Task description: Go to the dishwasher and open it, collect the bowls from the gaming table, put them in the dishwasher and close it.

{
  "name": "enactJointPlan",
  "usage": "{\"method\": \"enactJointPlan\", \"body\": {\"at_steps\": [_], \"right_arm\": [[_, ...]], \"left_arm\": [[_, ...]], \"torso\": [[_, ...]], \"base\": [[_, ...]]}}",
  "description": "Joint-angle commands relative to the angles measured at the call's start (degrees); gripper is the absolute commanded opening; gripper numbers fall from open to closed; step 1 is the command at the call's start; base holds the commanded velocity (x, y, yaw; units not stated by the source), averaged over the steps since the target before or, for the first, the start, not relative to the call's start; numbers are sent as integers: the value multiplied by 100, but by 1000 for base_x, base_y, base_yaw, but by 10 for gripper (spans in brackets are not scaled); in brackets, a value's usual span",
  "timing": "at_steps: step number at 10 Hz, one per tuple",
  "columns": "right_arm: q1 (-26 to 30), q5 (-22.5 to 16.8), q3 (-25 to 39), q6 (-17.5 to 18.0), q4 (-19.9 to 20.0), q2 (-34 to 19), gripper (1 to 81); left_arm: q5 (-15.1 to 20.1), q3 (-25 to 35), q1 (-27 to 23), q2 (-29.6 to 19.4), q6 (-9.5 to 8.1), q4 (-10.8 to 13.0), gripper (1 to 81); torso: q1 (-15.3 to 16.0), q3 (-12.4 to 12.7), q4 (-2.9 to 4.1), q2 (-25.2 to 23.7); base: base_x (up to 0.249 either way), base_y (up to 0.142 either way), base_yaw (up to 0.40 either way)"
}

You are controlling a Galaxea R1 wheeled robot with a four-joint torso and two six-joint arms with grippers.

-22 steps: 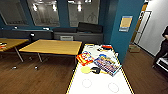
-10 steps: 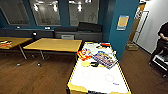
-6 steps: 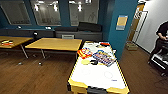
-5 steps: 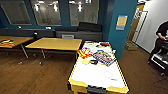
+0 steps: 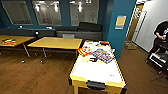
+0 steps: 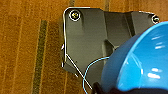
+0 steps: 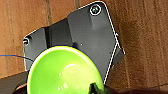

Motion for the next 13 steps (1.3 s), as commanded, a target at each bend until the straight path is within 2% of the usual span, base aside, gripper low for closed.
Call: {"method": "enactJointPlan", "body": {"at_steps": [1, 9, 13], "right_arm": [[175, -389, 37, -27, -69, -126, 10], [175, -416, -86, -35, -87, 32, 10], [166, -416, -226, -35, -96, 103, 10]], "left_arm": [[224, -13, -103, -78, 27, 96, 10], [224, -13, -103, -51, 45, 70, 10], [215, -14, -94, -25, 97, 35, 10]], "torso": [[7, 0, 0, 0], [7, 0, 0, 0], [7, 2, 0, -7]], "base": [[-138, 0, 0], [-135, 0, 0], [0, 0, 0]]}}
